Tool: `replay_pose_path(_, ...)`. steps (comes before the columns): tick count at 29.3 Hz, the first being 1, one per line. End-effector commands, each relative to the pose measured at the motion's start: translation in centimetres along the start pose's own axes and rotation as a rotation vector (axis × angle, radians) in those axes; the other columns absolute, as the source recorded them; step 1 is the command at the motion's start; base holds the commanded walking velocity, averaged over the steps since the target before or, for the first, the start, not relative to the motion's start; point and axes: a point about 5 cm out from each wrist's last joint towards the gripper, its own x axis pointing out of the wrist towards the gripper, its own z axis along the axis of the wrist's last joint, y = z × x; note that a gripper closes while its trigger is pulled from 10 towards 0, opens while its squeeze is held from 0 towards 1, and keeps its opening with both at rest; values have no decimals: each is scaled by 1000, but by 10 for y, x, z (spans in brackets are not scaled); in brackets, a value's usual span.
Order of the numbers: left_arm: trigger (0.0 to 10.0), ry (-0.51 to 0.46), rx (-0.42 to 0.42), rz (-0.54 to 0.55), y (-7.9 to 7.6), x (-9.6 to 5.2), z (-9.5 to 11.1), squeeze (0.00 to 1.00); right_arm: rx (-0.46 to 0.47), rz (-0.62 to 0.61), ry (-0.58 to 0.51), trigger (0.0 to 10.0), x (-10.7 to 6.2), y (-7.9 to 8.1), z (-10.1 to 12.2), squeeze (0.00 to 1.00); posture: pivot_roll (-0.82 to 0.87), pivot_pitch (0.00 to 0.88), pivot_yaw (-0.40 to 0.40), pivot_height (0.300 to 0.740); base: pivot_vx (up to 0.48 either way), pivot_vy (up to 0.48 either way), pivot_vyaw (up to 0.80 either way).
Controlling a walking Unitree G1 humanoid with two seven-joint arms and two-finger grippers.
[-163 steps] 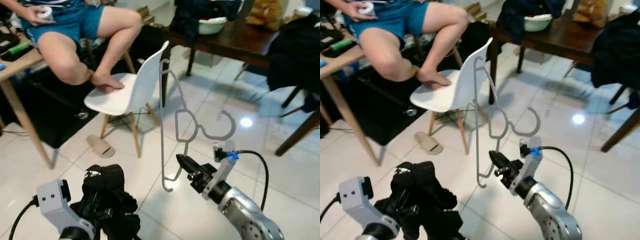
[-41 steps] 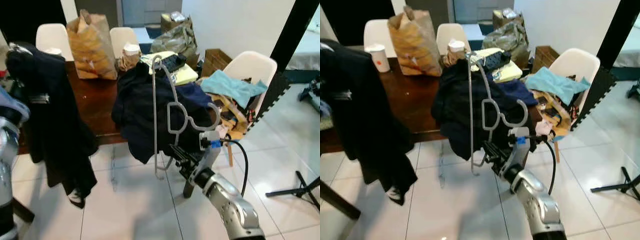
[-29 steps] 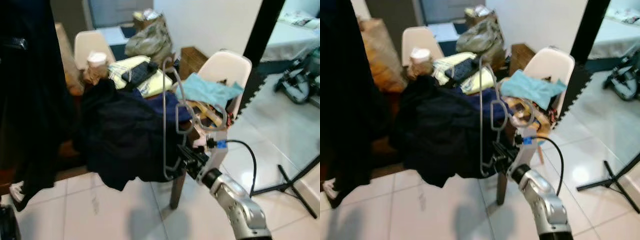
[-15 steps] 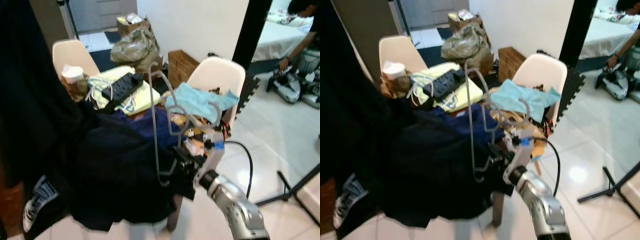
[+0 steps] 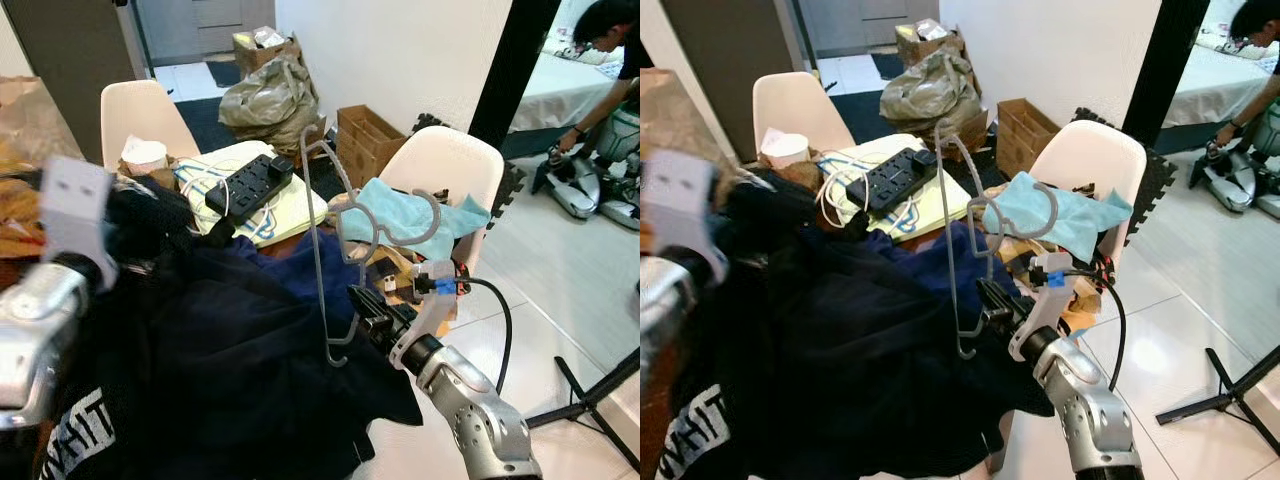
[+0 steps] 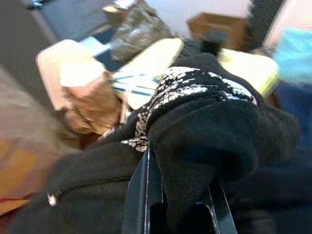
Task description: Hang hanger
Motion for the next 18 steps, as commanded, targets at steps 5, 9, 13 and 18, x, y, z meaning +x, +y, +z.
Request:
replay_pose_path(5,10000,40,67,-134,-27,-4,-12,1000,17,-22,25,10000,-3,-3,-5,0,-6,76,18,740,0,0,0)
replay_pose_path(9,10000,79,149,-238,-39,-11,-19,1000,41,-30,9,10000,-3,-5,-4,0,-9,73,21,740,0,0,0)
replay_pose_path(13,10000,169,294,-294,-24,-22,-26,1000,124,-56,-42,10000,-4,-11,1,0,-13,74,24,740,0,0,0)
replay_pose_path(18,10000,141,274,-250,-1,-25,-8,1000,163,-72,-67,10000,-5,-14,3,0,-10,71,22,740,0,0,0)
